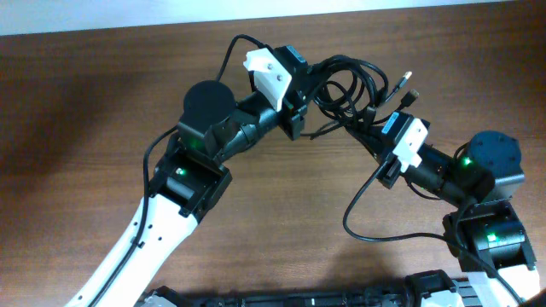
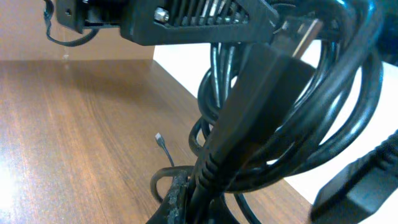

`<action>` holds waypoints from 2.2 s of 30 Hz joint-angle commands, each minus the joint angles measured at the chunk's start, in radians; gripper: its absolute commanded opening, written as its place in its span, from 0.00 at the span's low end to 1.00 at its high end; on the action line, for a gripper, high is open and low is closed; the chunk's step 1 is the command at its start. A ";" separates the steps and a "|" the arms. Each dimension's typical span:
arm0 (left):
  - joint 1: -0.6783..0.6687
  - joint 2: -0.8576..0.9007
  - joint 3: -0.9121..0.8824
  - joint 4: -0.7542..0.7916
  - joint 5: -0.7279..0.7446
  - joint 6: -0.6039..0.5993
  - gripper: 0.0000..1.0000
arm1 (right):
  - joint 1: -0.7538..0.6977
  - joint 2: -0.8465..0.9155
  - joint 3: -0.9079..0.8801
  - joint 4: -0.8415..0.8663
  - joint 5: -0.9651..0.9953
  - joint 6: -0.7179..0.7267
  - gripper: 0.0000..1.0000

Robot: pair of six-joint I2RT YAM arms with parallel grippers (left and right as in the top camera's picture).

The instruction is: Untangle cables

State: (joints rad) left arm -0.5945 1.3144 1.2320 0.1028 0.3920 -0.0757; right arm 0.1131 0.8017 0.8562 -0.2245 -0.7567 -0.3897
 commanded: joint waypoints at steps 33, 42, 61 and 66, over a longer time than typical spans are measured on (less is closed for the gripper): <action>0.106 -0.085 0.027 -0.063 0.349 -0.088 0.00 | 0.003 -0.004 -0.004 -0.057 0.627 0.436 0.99; 0.165 -0.089 0.027 -0.072 0.196 -0.105 0.00 | 0.003 -0.045 -0.004 -0.162 0.132 0.325 0.99; 0.071 -0.090 0.027 -0.089 0.056 -0.252 0.00 | 0.004 -0.220 -0.004 -0.229 0.163 0.158 1.00; 0.027 -0.090 0.027 -0.098 0.063 -0.098 0.00 | 0.004 -0.220 -0.004 -0.201 0.163 0.158 0.99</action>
State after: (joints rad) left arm -0.5415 1.2564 1.2324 0.0017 0.4519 -0.2878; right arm 0.1131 0.5869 0.8539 -0.4377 -0.6033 -0.2214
